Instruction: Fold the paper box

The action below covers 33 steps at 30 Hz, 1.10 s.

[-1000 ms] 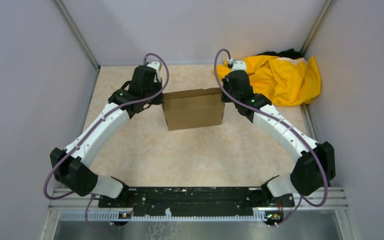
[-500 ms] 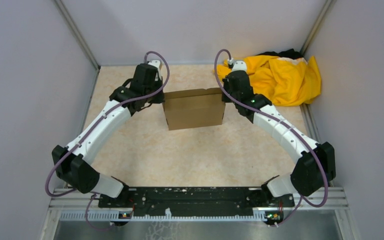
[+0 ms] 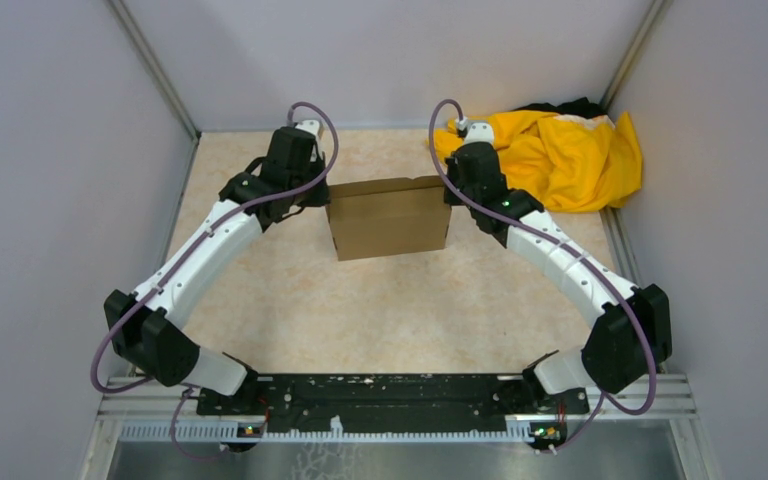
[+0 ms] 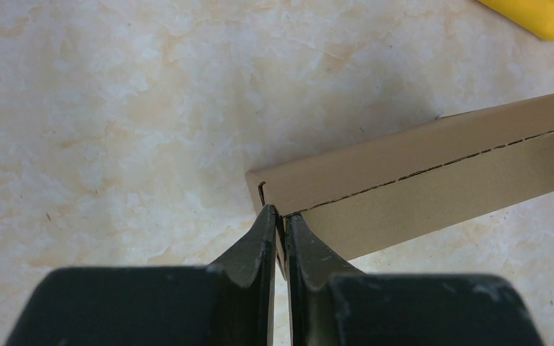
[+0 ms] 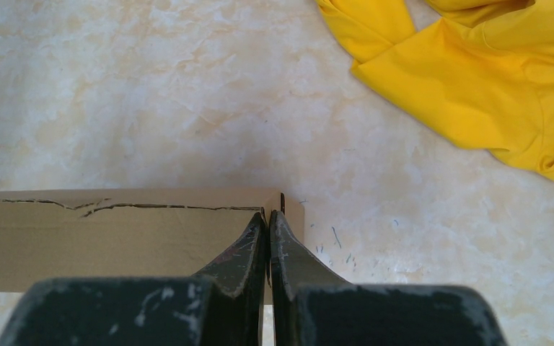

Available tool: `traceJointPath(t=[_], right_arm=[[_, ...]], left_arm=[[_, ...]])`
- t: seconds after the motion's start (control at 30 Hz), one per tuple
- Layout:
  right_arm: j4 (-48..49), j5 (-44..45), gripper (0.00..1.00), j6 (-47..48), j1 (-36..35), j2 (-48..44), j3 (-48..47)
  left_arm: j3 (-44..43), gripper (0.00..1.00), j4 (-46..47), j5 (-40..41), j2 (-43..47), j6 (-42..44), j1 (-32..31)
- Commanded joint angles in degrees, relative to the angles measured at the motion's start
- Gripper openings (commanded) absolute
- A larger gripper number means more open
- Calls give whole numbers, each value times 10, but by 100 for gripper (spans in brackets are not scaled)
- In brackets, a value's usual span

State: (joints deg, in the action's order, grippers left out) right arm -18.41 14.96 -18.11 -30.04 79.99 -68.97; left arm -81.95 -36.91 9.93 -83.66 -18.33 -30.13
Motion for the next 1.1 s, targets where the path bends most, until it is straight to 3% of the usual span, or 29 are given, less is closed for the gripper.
traceJointPath(t=[0.0, 1.07], right_arm=[[-23, -67, 0, -18, -22, 5, 16], [29, -33, 0, -23, -34, -14, 81]], left_arm=[[-15, 12, 14, -70, -20, -31, -26], [85, 9, 65, -32, 30, -39, -51]])
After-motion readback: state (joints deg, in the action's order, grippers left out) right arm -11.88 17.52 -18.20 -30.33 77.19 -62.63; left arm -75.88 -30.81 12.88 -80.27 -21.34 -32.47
